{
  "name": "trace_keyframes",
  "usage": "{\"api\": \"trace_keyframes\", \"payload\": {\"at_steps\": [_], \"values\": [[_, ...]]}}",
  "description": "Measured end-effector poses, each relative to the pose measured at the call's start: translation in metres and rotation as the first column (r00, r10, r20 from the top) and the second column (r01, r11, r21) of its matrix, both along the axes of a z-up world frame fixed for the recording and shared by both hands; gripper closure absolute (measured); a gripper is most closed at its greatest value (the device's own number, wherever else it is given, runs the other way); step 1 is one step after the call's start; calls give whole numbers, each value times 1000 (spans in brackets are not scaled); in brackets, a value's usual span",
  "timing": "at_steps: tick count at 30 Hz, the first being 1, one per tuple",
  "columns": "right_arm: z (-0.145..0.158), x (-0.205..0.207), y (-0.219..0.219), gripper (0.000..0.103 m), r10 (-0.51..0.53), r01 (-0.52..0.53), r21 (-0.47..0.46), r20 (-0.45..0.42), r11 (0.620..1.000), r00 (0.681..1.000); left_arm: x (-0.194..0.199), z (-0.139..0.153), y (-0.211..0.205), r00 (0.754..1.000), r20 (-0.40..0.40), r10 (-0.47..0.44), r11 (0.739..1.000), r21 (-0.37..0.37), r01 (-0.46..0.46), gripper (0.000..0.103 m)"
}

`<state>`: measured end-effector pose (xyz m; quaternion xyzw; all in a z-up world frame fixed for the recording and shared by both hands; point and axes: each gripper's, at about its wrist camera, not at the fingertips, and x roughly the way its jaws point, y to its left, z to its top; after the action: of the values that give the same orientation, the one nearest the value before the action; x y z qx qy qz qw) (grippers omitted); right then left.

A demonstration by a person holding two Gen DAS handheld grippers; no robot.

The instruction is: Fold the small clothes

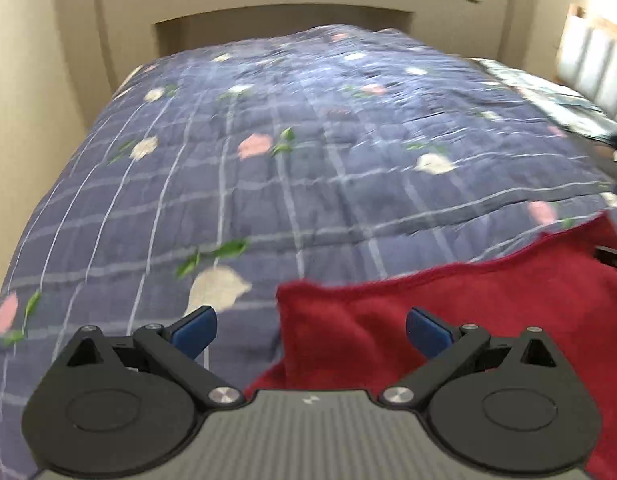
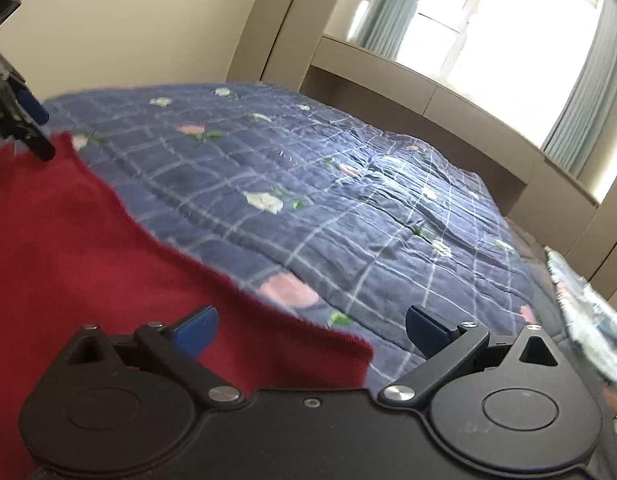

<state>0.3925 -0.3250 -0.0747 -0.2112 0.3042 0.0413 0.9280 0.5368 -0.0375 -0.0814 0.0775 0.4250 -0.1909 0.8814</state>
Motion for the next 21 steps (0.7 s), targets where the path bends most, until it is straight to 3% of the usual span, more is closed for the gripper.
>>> {"api": "trace_keyframes", "payload": {"at_steps": [3,5,8,12,15,18,21], "values": [[-11,-1,-6,2,-68,67,-103,1,992,998,7,-16,9,994,-29,106,994,-12,-106,0],[-16,2,-18,1,-141,142,-124,16,982,990,12,-20,19,985,-37,169,984,-49,-171,0],[-18,3,-37,1,-215,216,-81,20,973,976,20,-27,33,964,-71,256,962,-74,-261,0],[-19,1,-46,1,-238,238,-34,8,971,971,22,-31,43,957,-74,279,956,-70,-284,0],[-12,3,-55,1,-292,293,59,-29,954,956,18,-24,44,951,-66,303,949,-65,-307,0],[6,-10,-47,1,-330,331,93,-25,939,944,7,-11,47,944,-62,325,936,-123,-331,0],[25,-43,-23,1,-253,252,77,12,965,967,-18,4,56,947,-47,318,922,-216,-320,0]]}}
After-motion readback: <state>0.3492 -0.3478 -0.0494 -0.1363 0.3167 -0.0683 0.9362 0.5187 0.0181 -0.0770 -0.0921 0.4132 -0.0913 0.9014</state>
